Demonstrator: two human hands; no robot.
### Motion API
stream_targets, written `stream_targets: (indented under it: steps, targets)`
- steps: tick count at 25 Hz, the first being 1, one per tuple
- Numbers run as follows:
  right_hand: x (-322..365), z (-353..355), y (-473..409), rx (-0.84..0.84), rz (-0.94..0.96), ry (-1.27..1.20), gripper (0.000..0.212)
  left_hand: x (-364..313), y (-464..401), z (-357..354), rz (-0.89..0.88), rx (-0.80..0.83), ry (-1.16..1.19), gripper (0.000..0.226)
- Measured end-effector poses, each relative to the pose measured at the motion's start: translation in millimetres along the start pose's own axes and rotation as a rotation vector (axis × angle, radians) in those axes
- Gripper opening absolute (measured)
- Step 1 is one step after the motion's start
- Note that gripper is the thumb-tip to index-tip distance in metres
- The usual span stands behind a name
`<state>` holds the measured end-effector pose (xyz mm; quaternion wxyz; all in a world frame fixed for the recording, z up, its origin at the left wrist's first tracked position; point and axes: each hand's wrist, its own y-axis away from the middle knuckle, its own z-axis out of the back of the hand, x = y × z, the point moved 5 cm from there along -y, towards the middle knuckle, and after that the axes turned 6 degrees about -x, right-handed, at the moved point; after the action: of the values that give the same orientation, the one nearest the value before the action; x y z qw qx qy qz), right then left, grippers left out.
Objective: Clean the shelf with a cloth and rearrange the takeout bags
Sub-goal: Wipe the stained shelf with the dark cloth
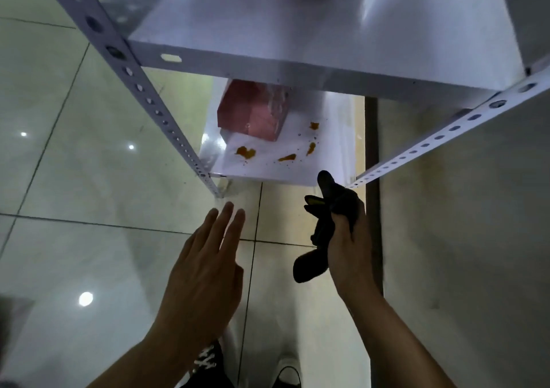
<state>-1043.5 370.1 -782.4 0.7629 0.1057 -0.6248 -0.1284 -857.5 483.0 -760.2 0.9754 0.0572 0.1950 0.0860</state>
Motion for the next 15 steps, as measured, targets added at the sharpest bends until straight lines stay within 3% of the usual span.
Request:
stream_targets:
  steps: [5, 11, 13, 15]
  targets:
    - [-4, -27, -97, 0.005, 0.288, 0.04, 0.038, 15, -36, -68, -0.01, -0.022, 0.002, 0.084]
    - [8, -43, -205, -0.062, 0.568, 0.316, 0.04, 56, -104, -102, -0.066, -0.078, -0.109, 0.082]
    - [7, -53, -235, -0.091, 0.636, 0.587, 0.043, 69, -116, -111, -0.071, -0.063, -0.12, 0.079]
    - [-10, -66, -258, -0.075, 0.617, 1.008, 0.044, 76, -120, -117, -0.073, -0.053, -0.157, 0.074]
